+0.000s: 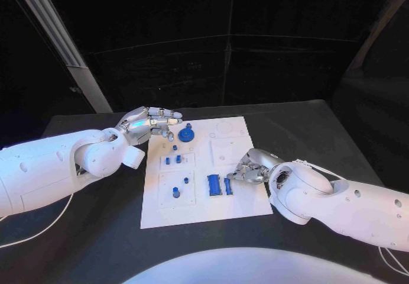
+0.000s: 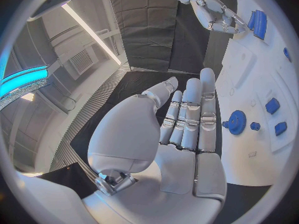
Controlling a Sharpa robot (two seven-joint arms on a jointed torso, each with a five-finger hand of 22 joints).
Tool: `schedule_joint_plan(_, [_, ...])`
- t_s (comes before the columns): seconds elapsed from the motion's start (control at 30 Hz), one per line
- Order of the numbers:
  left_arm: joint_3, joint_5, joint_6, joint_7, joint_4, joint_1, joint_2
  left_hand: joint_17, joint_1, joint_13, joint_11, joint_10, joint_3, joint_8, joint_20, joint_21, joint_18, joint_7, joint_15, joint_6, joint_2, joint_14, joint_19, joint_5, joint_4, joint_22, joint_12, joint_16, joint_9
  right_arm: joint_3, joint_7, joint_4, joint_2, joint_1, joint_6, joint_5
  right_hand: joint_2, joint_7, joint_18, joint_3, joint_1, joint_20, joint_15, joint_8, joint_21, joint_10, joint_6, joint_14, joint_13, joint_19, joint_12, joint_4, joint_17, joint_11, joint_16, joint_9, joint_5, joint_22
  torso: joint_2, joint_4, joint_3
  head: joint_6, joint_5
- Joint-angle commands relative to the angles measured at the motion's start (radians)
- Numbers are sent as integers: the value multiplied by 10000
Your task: Assemble the parts on the task board
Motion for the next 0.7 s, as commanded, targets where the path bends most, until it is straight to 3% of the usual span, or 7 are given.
schedule_joint_plan(0.03, [6,-20,119,-35,8,14,7,-8,-8,-17,-6,-45,2,44,-22,-52,147,47,8,-43,70,-84,-68,59,-62,-12,33,-33,-7,2,-60,-57,66,12,309,4,-31,-5,-9,-26,152,67,33,15,-33,-34,59,512,10,306,-37,-86,6,-54,-24,12,-13,1767,9,-5,-4,-29,25])
schedule_joint_plan(0.3, [6,-20,116,-42,0,14,6,-8,-8,-17,-6,-45,2,44,-22,-52,147,47,8,-43,70,-84,-68,59,-62,-12,33,-33,-7,3,-134,-114,141,12,758,-51,-71,-20,-10,-185,488,50,18,46,-34,-26,114,514,12,308,-44,-297,11,-71,-22,28,-314,1771,-5,-10,-3,-72,32])
schedule_joint_plan(0.7, [7,-26,97,-57,-12,17,7,-8,-8,-17,-6,-45,2,44,-22,-52,147,47,8,-43,70,-84,-68,59,-62,-12,33,-33,-7,3,-324,-126,250,12,900,-513,-31,-37,-11,-244,712,41,6,69,-32,-19,146,515,12,312,-49,-444,14,-87,-21,40,-393,1775,-7,-1,-1,-84,21])
